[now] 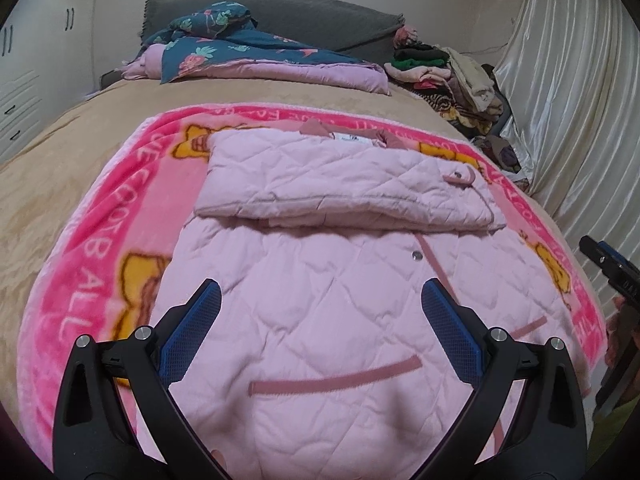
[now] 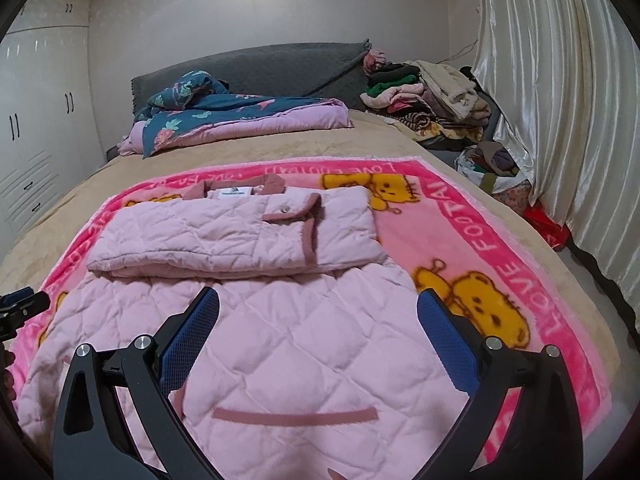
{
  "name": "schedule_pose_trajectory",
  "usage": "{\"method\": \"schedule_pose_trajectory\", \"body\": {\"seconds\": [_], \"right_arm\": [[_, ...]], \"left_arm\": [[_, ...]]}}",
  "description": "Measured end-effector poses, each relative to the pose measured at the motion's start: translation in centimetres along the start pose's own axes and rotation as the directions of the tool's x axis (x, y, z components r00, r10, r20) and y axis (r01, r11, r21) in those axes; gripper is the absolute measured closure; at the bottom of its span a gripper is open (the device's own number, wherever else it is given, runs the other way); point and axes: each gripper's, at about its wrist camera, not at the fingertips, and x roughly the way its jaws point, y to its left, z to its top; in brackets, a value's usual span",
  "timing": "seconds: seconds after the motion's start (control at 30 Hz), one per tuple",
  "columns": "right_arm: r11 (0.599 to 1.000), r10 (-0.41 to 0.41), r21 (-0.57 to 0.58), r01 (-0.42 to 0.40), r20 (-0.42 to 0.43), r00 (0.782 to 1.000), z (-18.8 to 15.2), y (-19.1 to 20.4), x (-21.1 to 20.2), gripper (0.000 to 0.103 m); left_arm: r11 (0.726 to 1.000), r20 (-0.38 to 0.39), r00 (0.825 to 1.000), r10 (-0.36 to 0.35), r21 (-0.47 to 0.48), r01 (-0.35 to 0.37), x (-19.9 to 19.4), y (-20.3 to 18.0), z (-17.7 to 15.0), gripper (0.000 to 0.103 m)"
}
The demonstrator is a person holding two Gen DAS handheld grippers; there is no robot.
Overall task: Fold large clothes
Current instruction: 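Move both tools toward the jacket hem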
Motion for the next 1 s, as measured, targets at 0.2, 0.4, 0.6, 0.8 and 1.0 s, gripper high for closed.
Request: {"method": "schedule_pose_trajectory", "body": {"seconds": [0.2, 0.4, 0.6, 0.8, 1.0], "right_arm": [[1.0, -0.006, 0.004, 0.006, -0.017, 1.0, -1.1, -1.3, -0.5, 0.004], [1.0, -0.019, 0.0, 0.019, -0.032, 0.999, -2.3, -2.1, -0.8, 0.004], [0.999, -0.04, 0.003, 0.041, -0.052, 0.998, -3.5, -3.5, -1.0, 0.004], [0.997, -0.071, 0.007, 0.071, -0.078, 0.994, -4.8, -4.8, -0.9, 0.004], [0.995, -0.097, 0.015, 0.099, -0.107, 0.99, -6.4, -6.1, -0.6, 0.004]], "left_arm": [[1.0, -0.011, 1.0, 0.025, 0.012, -0.025, -0.6, 0.2, -1.4, 0.009], [0.999, -0.038, 0.998, 0.053, 0.014, -0.052, -1.1, 0.8, -2.8, 0.009], [0.996, -0.08, 0.993, 0.091, 0.002, -0.091, -1.1, 2.0, -4.5, 0.009], [0.993, -0.12, 0.986, 0.116, -0.022, -0.12, -1.0, 3.4, -5.9, 0.009], [0.99, -0.17, 0.979, 0.112, -0.063, -0.124, -1.2, 5.0, -7.5, 0.009]]}}
